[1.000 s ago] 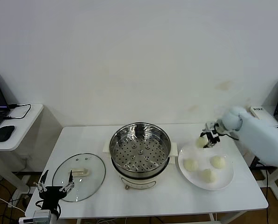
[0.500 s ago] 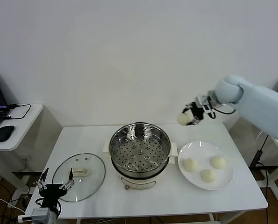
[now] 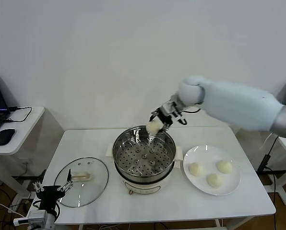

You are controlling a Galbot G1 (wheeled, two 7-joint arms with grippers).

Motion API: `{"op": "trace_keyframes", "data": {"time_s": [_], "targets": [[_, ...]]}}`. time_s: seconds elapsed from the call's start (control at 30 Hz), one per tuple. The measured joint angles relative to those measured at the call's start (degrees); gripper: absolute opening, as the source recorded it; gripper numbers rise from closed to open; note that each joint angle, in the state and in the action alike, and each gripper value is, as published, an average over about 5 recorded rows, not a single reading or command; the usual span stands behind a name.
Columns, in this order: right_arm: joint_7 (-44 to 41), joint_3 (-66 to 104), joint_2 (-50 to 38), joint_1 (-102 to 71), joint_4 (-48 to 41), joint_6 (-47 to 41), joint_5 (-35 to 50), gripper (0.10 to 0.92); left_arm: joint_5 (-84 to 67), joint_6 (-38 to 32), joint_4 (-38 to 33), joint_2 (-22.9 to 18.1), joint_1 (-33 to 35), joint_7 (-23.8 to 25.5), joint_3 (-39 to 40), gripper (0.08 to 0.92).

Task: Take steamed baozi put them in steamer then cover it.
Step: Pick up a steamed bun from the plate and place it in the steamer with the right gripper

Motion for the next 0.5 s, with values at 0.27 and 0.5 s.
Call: {"op": "trace_keyframes", "data": {"time_s": [0.27,0.5], "targets": [[1.7,-1.1,4.2,-1.8,-3.2,6.9,-8.1,0.599,-0.1,0.1,0.2,-0.2,-0.4,0.0,-0.2,0.823],[2.9,-1.4,5.5,-3.8,-5.4,11.6,-14.2,0.602,-0.2,0.2,0.2,-0.2,-0.6,0.0,-0.4,0.823]]}}
